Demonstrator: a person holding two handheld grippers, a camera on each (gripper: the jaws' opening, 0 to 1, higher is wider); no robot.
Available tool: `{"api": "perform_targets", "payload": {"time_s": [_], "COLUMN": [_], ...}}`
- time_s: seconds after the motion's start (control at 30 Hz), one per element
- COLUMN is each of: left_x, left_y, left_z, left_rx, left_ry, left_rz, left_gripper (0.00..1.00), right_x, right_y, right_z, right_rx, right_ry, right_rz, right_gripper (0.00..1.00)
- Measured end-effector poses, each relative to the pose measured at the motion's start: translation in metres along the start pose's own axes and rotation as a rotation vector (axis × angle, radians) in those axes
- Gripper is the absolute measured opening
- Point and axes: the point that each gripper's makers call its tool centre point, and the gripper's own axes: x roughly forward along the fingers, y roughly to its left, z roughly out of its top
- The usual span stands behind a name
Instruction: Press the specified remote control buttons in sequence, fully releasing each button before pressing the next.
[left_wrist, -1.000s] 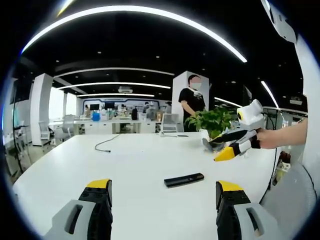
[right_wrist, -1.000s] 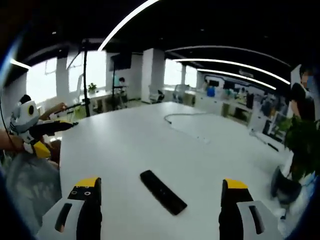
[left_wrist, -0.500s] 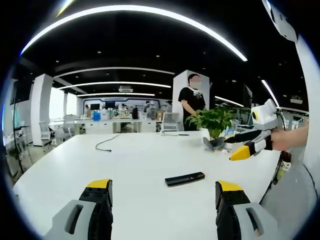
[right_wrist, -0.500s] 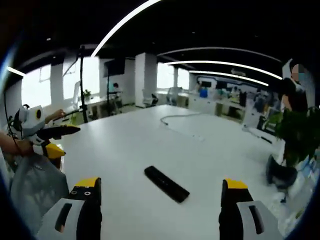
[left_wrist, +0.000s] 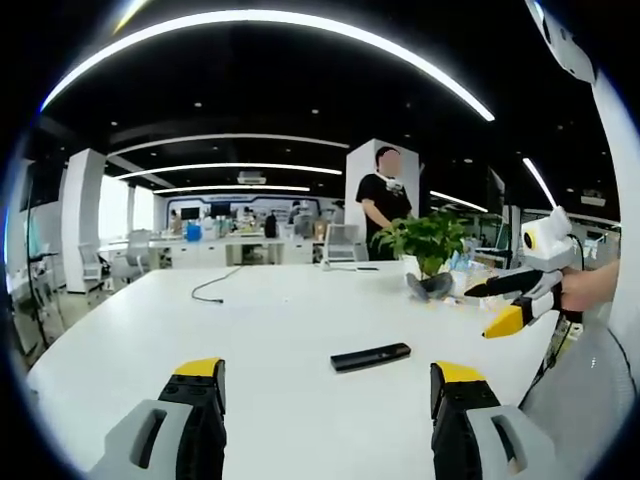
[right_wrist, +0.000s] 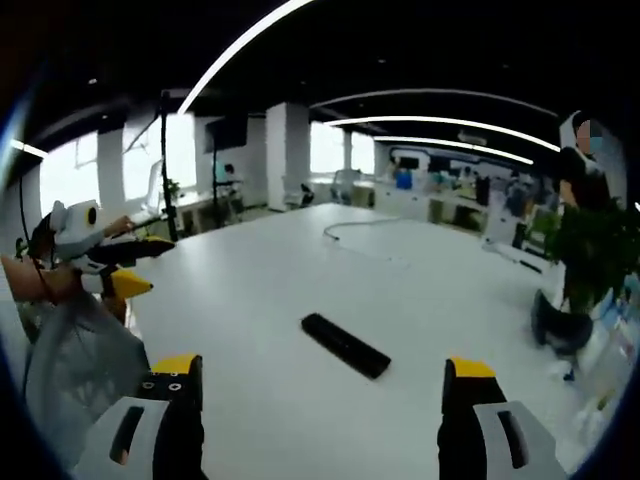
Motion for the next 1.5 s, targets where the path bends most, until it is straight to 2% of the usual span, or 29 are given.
{"api": "perform_targets", "payload": {"time_s": [0.33, 0.53, 0.8, 1.2, 1.5], "left_x": [0.000, 0.000, 0.000, -0.002, -0.001], "left_y": [0.001, 0.002, 0.003, 0.012, 0.008], "left_z": [-0.001, -0.001, -0.001, 0.000, -0.003], "left_rx": [0.001, -0.001, 0.000, -0.020, -0.015], "left_ry": [0.003, 0.001, 0.002, -0.004, 0.009], "left_rz": [0.000, 0.002, 0.008, 0.049, 0.036], "left_gripper": [0.87, 0.87, 0.87, 0.87, 0.87], "right_x": [-0.009, -0.015, -0.027, -0.028, -0.027], "right_y": [0.009, 0.010, 0.002, -0.013, -0.011], "right_z": [-0.013, -0.030, -0.031, -0.023, -0.023], "right_rx": [0.036, 0.061, 0.074, 0.044, 0.039], "right_ry": [0.012, 0.054, 0.031, -0.017, -0.016], "right_rz": [-0.002, -0.017, -0.055, -0.124, -0.113], "right_gripper": [0.99, 0.99, 0.99, 0.96, 0.96]}}
